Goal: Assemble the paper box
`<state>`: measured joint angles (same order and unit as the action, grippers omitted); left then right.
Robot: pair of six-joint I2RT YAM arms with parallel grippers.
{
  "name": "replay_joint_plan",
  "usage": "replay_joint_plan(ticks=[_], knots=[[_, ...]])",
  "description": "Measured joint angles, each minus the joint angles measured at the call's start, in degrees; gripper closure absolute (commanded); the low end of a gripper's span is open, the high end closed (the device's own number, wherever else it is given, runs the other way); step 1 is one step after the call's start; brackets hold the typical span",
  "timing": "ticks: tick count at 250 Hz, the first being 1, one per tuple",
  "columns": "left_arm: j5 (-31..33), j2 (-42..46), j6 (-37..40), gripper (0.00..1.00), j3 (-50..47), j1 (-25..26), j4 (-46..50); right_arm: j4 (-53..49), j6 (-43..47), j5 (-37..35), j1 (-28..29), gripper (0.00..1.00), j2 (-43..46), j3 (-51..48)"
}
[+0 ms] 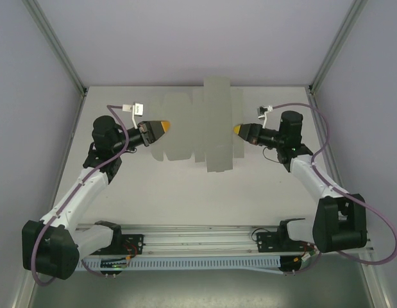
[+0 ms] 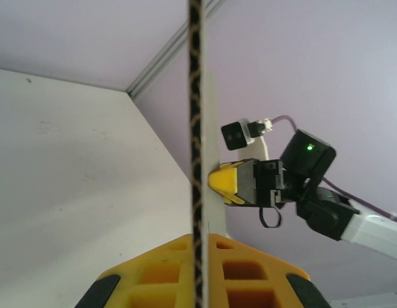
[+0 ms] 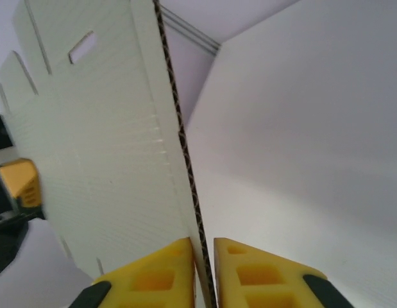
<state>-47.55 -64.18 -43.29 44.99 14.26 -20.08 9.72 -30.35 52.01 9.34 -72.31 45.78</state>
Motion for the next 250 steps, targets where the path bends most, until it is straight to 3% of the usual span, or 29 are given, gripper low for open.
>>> replay_joint_plan(ticks=[26, 91, 186, 234, 250], knots=[[1.6, -0.4, 0.3, 1.0, 0.0, 0.0, 1.2, -11.3, 6.4, -9.3, 3.6, 1.0, 1.1, 5.1], [6.9, -3.5, 0.7, 1.0, 0.0, 0.3, 3.7, -29.4, 16.6, -34.1, 14.0, 1.0, 2.5, 15.3], [15.4, -12.5, 0.8, 1.0, -0.1, 1.8, 5.7, -42.5, 24.5, -56.2, 29.2, 1.0, -8.4, 30.6], [16.0, -17.7, -1.4, 0.87, -2.7, 2.4, 2.4, -46.7, 30.3, -66.6, 35.9, 1.0, -16.4, 38.3], [15.3, -19.2, -1.8, 0.72, -4.0, 3.0, 2.6, -45.8, 33.0, -68.7, 36.5, 1.0, -18.6, 39.2]])
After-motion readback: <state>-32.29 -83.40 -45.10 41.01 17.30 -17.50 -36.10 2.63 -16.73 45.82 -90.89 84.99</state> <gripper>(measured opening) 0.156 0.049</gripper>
